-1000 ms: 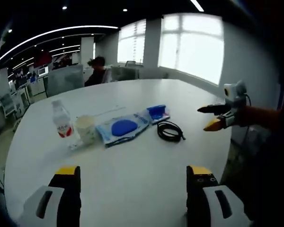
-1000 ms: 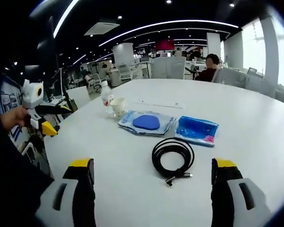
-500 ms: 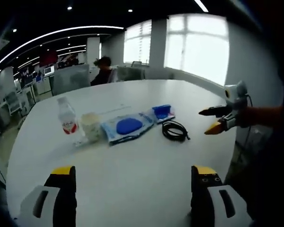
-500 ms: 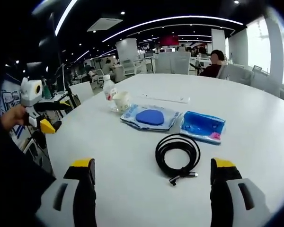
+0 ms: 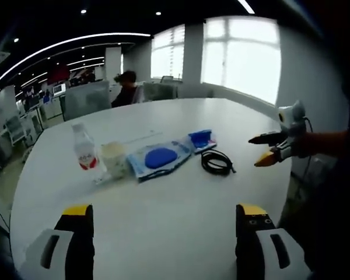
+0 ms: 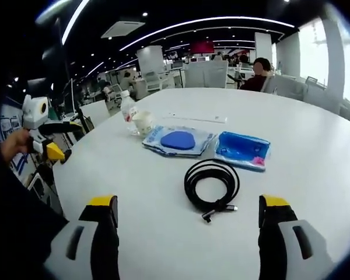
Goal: Arrange the tabletop items into an orderly group along one side of the table until the central work area is clear of visible clutter.
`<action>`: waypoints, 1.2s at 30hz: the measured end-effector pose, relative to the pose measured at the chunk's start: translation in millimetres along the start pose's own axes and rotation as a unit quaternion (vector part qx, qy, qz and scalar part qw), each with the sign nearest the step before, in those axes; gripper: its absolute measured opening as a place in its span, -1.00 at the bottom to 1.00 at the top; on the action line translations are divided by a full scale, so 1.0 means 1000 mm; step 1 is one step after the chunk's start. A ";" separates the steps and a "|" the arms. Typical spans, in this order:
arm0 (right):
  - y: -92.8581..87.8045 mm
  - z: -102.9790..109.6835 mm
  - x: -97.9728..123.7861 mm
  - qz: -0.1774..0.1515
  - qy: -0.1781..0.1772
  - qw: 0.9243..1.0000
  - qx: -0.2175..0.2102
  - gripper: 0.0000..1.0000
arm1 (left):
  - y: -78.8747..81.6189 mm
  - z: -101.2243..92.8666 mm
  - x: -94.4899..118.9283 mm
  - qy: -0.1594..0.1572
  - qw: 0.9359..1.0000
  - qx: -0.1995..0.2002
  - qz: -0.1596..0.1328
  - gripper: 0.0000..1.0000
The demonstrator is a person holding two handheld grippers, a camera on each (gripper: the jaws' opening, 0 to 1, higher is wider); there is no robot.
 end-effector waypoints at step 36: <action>0.007 -0.006 0.010 -0.022 -0.044 0.999 0.013 0.96 | 0.003 0.008 -0.008 -0.011 1.000 0.002 -0.005 1.00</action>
Point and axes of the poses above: the point that each gripper's makers call its tool centre point, and the gripper's own axes: x roughly backward along the fingers, z roughly to its left, y roughly out of its top, the point moved 9 cm from there along x, roughly backward along the fingers, and after that the axes turned 11 degrees about -z, right-handed, at the moved point
